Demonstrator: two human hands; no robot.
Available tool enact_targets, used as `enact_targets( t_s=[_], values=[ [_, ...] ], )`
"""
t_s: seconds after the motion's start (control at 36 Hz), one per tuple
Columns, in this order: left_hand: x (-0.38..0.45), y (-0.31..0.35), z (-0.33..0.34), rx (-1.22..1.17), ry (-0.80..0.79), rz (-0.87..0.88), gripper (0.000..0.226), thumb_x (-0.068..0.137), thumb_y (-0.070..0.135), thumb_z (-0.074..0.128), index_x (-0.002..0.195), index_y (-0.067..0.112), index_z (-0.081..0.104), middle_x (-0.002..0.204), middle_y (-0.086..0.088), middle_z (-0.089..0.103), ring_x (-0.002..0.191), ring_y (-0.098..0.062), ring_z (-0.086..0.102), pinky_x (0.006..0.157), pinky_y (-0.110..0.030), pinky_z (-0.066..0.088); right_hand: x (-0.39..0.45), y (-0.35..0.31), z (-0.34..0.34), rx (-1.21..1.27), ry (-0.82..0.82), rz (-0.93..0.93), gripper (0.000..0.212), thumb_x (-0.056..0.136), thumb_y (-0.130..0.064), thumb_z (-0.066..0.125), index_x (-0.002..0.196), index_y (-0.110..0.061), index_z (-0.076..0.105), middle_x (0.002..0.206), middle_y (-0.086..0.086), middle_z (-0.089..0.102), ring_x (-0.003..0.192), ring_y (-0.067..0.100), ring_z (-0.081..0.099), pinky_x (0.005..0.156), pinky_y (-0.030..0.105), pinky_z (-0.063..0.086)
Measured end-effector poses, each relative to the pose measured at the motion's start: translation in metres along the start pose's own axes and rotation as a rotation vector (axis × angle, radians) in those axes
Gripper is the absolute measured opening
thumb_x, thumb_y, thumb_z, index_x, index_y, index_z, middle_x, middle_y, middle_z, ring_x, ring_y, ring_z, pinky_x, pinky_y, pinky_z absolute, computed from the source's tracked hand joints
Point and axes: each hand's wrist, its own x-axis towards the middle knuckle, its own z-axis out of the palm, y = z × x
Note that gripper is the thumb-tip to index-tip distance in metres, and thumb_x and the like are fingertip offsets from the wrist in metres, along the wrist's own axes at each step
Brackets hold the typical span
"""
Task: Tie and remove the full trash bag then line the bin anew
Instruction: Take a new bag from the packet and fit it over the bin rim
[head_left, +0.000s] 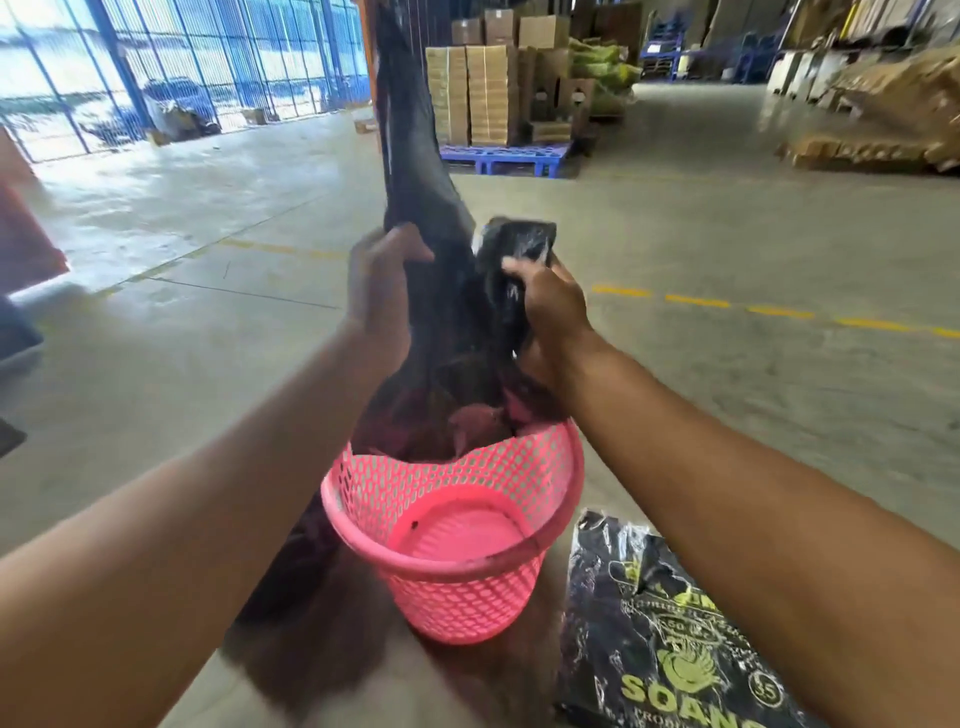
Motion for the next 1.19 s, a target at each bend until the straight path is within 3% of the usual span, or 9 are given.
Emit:
enact_targets(
  t_s=[0.11, 0.28, 0.56, 0.67, 0.75, 0.83, 0.92, 1.06, 1.19],
  values=[
    [-0.024, -0.045, -0.026, 0.135, -0.008, -0.086, 0.027, 0.057, 0.019, 0.065, 0.075, 0.001, 0.073, 0.081, -0.017, 0.060, 0.080, -0.031, 0.055, 0.075, -0.044, 0.043, -0.001, 0.051, -0.031, -0.402, 0.059, 0.140, 0.015, 0.089, -0.015, 0.061, 0.084, -0.005, 0.070, 0.075, 0.012, 0.070, 0.069, 0.028, 0.066, 0.070, 0.041, 0.056],
    [-0.046, -0.080, -0.060, 0.435, -0.283, -0.231, 0.018, 0.069, 0.017, 0.065, 0.078, 0.012, 0.080, 0.080, -0.010, 0.073, 0.077, -0.023, 0.068, 0.075, -0.031, 0.052, -0.012, 0.080, -0.069, -1.357, -0.119, 0.199, 0.047, 0.099, -0.033, 0.047, 0.133, -0.004, 0.062, 0.140, 0.020, 0.061, 0.128, 0.036, 0.057, 0.106, 0.040, 0.047],
    [-0.041, -0.112, -0.099, 0.998, -0.431, -0.328, 0.020, 0.084, 0.039, 0.077, 0.085, 0.019, 0.077, 0.084, -0.001, 0.079, 0.083, -0.022, 0.076, 0.084, -0.037, 0.062, -0.010, 0.130, -0.066, -1.248, -0.196, 0.400, 0.043, 0.080, -0.034, 0.071, 0.114, -0.008, 0.072, 0.113, 0.013, 0.073, 0.099, 0.027, 0.068, 0.076, 0.031, 0.053],
    [-0.038, -0.104, -0.108, 0.825, -0.381, -0.309, 0.035, 0.087, 0.002, 0.074, 0.120, 0.011, 0.067, 0.099, -0.009, 0.075, 0.088, -0.022, 0.071, 0.083, -0.031, 0.062, 0.004, 0.128, -0.071, -0.958, -0.112, 0.291, 0.042, 0.075, -0.035, 0.082, 0.110, -0.013, 0.075, 0.106, 0.004, 0.078, 0.099, 0.023, 0.073, 0.096, 0.042, 0.058],
    [-0.037, -0.097, -0.109, 0.655, -0.298, -0.415, 0.017, 0.088, 0.000, 0.072, 0.099, 0.014, 0.072, 0.082, -0.004, 0.072, 0.075, -0.020, 0.070, 0.069, -0.031, 0.058, 0.013, 0.123, -0.077, -0.719, -0.053, 0.297, 0.054, 0.062, -0.051, 0.086, 0.100, -0.015, 0.076, 0.099, 0.007, 0.080, 0.092, 0.027, 0.076, 0.092, 0.048, 0.060],
    [-0.034, -0.093, -0.111, 0.540, -0.283, -0.460, 0.011, 0.091, 0.009, 0.074, 0.089, 0.020, 0.075, 0.071, 0.005, 0.075, 0.063, -0.007, 0.072, 0.053, -0.021, 0.055, 0.011, 0.115, -0.078, -0.579, -0.055, 0.300, 0.005, 0.085, -0.013, 0.076, 0.089, -0.012, 0.074, 0.087, 0.011, 0.079, 0.071, 0.020, 0.074, 0.074, 0.033, 0.063],
    [-0.032, -0.078, -0.117, 0.469, -0.266, -0.428, 0.016, 0.088, 0.004, 0.073, 0.094, 0.018, 0.075, 0.075, 0.002, 0.074, 0.066, -0.008, 0.070, 0.052, -0.018, 0.053, 0.017, 0.097, -0.088, -0.559, -0.080, 0.314, 0.017, 0.084, 0.007, 0.068, 0.089, -0.009, 0.072, 0.061, -0.001, 0.074, 0.050, 0.009, 0.067, 0.052, 0.019, 0.053],
    [-0.032, -0.055, -0.156, 0.402, -0.265, -0.381, 0.053, 0.048, 0.019, 0.080, 0.100, 0.012, 0.078, 0.095, -0.013, 0.072, 0.081, -0.023, 0.070, 0.080, -0.033, 0.057, 0.021, 0.039, -0.118, -0.624, -0.191, 0.313, 0.031, 0.078, 0.006, 0.068, 0.106, -0.005, 0.075, 0.086, 0.006, 0.076, 0.078, 0.018, 0.069, 0.073, 0.029, 0.048],
    [-0.062, -0.041, -0.189, 0.457, -0.390, -0.288, 0.036, 0.054, 0.014, 0.083, 0.090, 0.013, 0.083, 0.093, -0.010, 0.080, 0.086, -0.021, 0.076, 0.078, -0.026, 0.061, -0.006, 0.006, -0.147, -0.691, -0.424, 0.275, 0.047, 0.050, -0.011, 0.091, 0.095, -0.007, 0.079, 0.097, 0.007, 0.080, 0.093, 0.016, 0.072, 0.082, 0.026, 0.054]
  ],
)
